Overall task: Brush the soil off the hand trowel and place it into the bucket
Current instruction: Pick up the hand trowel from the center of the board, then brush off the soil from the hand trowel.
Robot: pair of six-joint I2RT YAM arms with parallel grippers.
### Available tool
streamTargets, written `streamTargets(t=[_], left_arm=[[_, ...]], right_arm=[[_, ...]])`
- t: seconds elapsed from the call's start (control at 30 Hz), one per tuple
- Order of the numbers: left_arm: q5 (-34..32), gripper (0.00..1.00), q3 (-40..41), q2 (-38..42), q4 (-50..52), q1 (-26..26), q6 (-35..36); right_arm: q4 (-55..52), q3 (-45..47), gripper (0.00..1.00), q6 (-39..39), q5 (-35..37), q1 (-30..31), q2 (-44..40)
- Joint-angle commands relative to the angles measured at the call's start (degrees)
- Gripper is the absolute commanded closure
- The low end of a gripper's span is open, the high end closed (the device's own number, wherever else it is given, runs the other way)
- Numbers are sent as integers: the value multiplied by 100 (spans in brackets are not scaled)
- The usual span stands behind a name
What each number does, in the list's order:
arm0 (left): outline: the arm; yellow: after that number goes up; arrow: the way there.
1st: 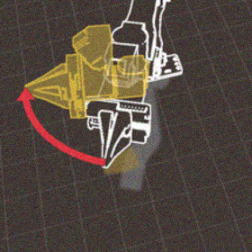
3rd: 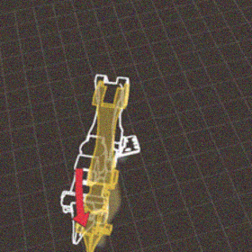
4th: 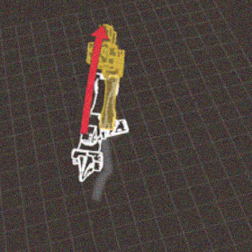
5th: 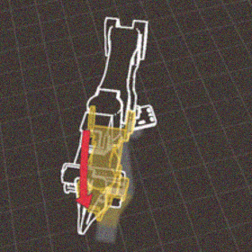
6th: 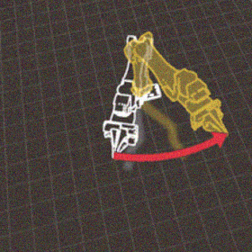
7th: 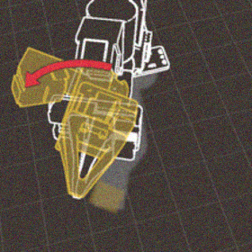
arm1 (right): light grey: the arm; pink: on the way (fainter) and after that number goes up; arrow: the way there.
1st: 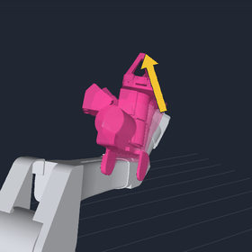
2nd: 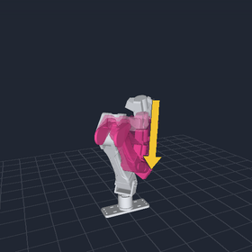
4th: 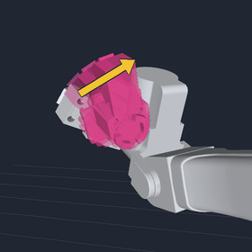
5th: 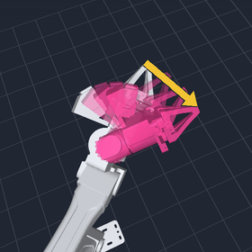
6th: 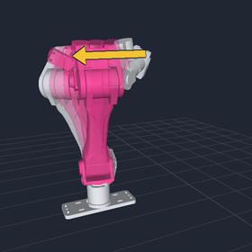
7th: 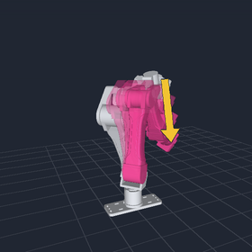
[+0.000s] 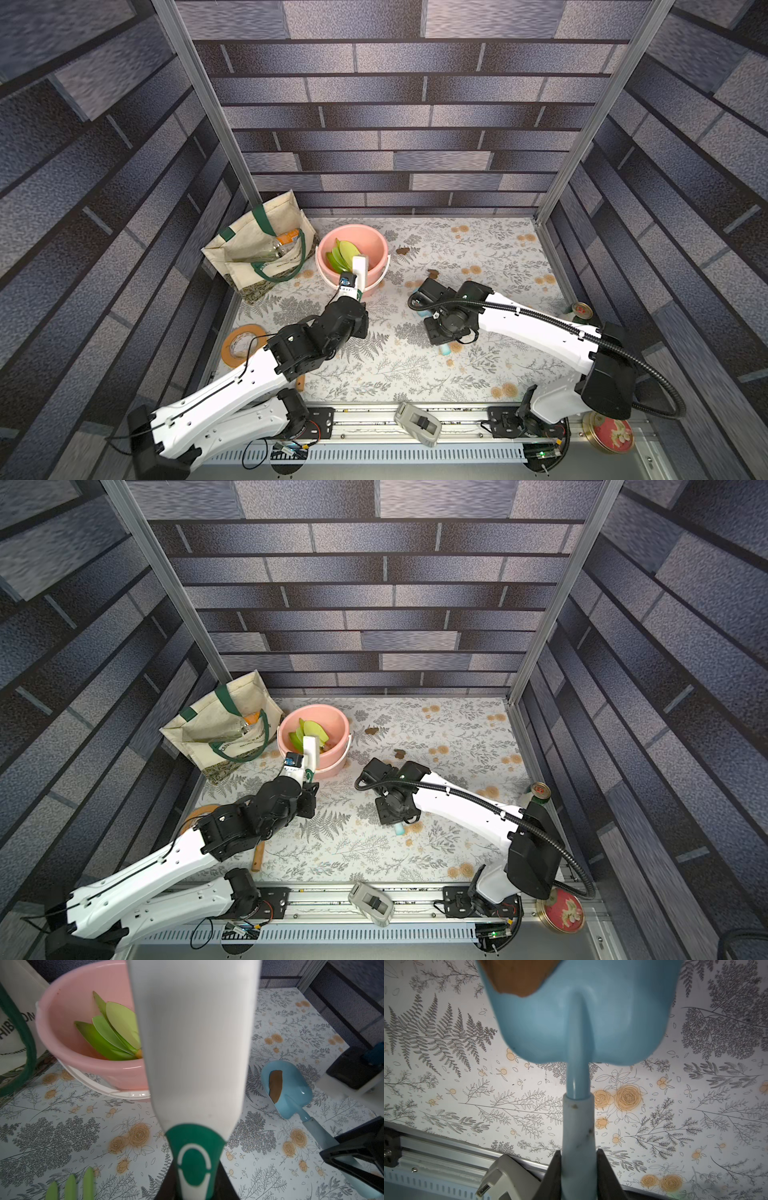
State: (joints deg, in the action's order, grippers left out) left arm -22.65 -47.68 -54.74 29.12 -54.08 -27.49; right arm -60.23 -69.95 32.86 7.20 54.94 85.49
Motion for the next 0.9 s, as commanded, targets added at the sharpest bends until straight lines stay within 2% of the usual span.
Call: streamTargets(t=[0.0,0.13,0.27,0.67,0.87], left_arm=[[402,98,-291,-570,-320,-225,97],[1036,98,-260,-1229,-589,-304,61],[1072,99,-345,-1775,-389,-416,167],[2288,100,-845,-3110,-379,-480,672],[3004,100,-977,-3393,-437,-489,736]], right_arm=[[-45,108,83,-461,-280,-202,5],[-110,116,84,-723,-396,-520,159],[-242,25,86,-1001,-344,-664,337],[-314,-258,88,-1369,-346,-696,863],[-306,-282,91,-1511,-130,-705,788]])
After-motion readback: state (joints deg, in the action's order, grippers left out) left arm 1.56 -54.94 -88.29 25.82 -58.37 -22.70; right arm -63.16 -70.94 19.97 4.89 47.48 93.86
